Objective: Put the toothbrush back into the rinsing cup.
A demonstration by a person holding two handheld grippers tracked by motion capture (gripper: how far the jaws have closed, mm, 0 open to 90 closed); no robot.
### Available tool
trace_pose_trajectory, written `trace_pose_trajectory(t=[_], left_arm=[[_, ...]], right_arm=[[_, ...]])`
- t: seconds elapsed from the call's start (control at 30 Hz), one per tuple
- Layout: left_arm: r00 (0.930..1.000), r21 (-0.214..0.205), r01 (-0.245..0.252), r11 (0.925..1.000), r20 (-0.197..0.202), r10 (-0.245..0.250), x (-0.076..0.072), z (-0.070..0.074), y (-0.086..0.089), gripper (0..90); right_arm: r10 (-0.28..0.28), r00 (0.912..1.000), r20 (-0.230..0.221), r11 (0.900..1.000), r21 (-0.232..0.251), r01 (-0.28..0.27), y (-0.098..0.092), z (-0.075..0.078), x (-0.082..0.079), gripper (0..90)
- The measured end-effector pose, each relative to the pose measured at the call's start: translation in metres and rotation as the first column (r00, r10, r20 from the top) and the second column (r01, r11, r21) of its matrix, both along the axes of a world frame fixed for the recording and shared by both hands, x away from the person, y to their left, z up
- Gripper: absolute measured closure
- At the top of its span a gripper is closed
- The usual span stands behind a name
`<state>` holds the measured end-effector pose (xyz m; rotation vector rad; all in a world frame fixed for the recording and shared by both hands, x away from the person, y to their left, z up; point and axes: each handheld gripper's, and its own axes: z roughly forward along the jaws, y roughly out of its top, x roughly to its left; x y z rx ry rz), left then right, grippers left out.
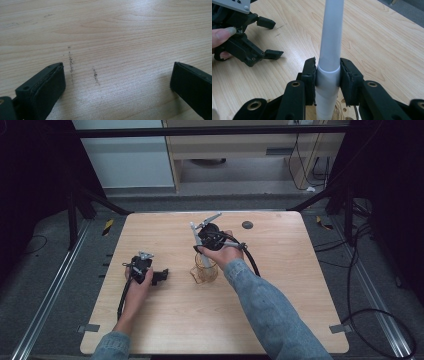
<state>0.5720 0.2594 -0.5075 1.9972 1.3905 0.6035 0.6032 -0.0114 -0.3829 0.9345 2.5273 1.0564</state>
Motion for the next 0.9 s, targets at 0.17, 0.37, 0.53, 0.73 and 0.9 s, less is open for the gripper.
trace_pose_trajectory(t=[0.17,0.37,0.53,0.73,0.9], left_arm=[[1.0,0.0,0.0,1.0,0.0,0.0,0.0,0.0,0.0,0.0],[1.0,0.0,0.0,1.0,0.0,0.0,0.0,0.0,0.0,0.0],[1.0,0.0,0.0,1.0,0.0,0.0,0.0,0.0,0.0,0.0],[1.0,0.0,0.0,1.0,0.0,0.0,0.0,0.0,0.0,0.0],[1.0,-0.001,0.0,1.0,0.0,0.0,0.0,0.0,0.0,0.0]], right_arm=[[0.002,1.0,0.0,1.0,-0.002,-0.002,0.0003,0.0,-0.0009,67.2],[0.008,1.0,-0.001,1.0,-0.001,-0.008,0.0008,-0.0003,-0.001,66.3],[0.01,0.9999,-0.001,0.9999,-0.003,-0.01,0.0014,0.0,-0.0014,65.4],[0.009,1.0,-0.002,1.0,-0.001,-0.009,0.0009,0.0013,-0.0025,64.1],[0.01,1.0,0.002,1.0,-0.002,-0.01,0.0001,0.0024,-0.0031,62.6]])
